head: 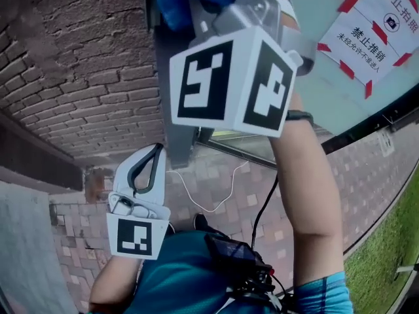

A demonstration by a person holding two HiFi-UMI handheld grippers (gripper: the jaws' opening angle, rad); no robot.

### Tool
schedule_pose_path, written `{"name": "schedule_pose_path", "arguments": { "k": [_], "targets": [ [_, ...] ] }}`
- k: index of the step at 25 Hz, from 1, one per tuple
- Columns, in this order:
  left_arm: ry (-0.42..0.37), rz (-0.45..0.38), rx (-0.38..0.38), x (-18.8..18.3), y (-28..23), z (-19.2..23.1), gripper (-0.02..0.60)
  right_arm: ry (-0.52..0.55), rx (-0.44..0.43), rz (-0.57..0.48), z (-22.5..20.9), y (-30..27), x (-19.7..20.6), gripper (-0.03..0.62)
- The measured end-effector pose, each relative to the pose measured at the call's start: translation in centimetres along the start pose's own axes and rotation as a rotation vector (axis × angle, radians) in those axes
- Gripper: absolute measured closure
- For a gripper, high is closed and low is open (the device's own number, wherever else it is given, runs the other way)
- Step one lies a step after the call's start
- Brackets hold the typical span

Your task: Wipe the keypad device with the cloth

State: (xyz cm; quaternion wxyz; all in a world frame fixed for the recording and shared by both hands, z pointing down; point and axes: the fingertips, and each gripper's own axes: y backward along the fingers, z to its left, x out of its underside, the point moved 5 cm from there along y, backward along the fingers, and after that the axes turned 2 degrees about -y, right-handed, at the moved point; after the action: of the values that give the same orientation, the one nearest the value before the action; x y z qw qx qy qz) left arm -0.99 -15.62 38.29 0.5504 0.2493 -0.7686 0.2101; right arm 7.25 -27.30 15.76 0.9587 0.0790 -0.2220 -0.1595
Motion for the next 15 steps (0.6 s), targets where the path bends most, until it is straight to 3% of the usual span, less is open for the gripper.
{"name": "schedule_pose_path", "arguments": {
  "k": [10,13,15],
  "targets": [
    [0.027,0.004,-0.02,0.6,0.1,0.3,0.592,-0.088,-0.189,0.082,7.0,1.9,4.9,0.543],
    [0.049,0.015,-0.014,1.0,-0.1,0.0,0.592,-0.148,-0.242,0.103,7.4,2.8,6.3,0.543],
    [0.06,0.016,-0.016,1.1,-0.3,-0.1,0.592,-0.23,-0.232,0.086,5.9,3.5,6.8,0.543]
  ]
}}
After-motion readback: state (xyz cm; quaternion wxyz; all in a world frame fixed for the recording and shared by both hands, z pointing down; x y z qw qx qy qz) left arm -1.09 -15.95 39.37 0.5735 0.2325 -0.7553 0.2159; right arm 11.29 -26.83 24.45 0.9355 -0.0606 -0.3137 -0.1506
